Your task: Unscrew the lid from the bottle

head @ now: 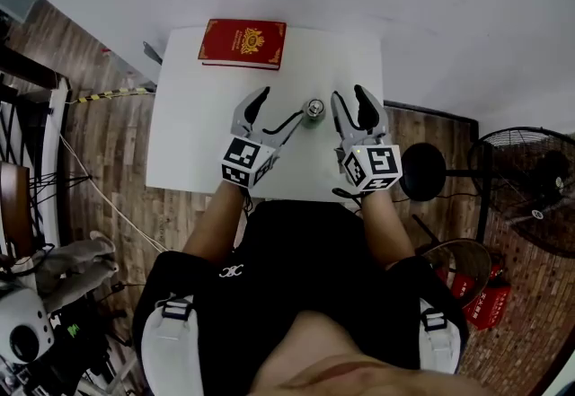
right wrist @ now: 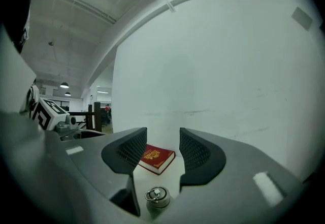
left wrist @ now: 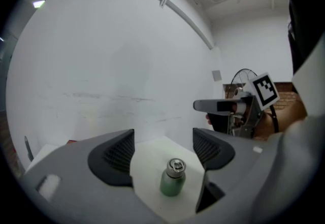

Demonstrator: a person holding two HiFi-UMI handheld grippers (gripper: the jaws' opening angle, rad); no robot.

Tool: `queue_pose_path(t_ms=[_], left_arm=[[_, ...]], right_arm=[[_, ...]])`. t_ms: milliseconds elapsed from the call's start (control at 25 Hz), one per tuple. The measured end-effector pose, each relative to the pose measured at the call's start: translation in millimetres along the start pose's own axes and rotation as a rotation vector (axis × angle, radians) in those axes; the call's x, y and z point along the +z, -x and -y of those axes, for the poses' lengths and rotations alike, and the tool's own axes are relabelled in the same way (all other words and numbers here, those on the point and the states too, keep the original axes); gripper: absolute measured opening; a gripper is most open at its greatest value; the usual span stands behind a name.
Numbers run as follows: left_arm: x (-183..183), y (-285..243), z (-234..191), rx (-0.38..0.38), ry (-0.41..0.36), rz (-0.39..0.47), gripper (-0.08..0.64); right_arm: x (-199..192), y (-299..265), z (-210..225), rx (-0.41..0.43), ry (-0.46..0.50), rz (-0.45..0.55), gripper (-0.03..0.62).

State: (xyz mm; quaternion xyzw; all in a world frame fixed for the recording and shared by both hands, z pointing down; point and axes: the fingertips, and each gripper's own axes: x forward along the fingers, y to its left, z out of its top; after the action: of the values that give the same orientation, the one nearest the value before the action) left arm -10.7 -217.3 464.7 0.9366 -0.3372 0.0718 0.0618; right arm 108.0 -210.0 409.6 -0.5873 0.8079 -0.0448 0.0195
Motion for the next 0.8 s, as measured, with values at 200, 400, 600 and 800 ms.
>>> queue_pose_path(t_ms=[200, 400, 600, 800], left_arm=[[-31.3, -12.1, 21.6, -0.113, -0.037, -0.016, 0.389], [-78.3, -31.0, 31.7, -0.173, -0.057, -0.081, 0.39], [-117.2, -50.7, 38.7, -0.215, -0.039, -0.124, 0.39], [-143.5, -71.5, 38.3, -0.234, -0.011, -0.158, 0.39]], right_arm=[[-37.7, -3.8, -12.7, 0.059, 0.045, -0.092, 0.179], [-78.0, -9.0, -13.7, 0.1, 0.068, -0.201, 0.179], [-115.1, -14.7, -14.8, 0.143, 0.044, -0.282, 0.195], [-142.3, -23.6, -18.6, 0.169, 0.067, -0.311, 0.232]])
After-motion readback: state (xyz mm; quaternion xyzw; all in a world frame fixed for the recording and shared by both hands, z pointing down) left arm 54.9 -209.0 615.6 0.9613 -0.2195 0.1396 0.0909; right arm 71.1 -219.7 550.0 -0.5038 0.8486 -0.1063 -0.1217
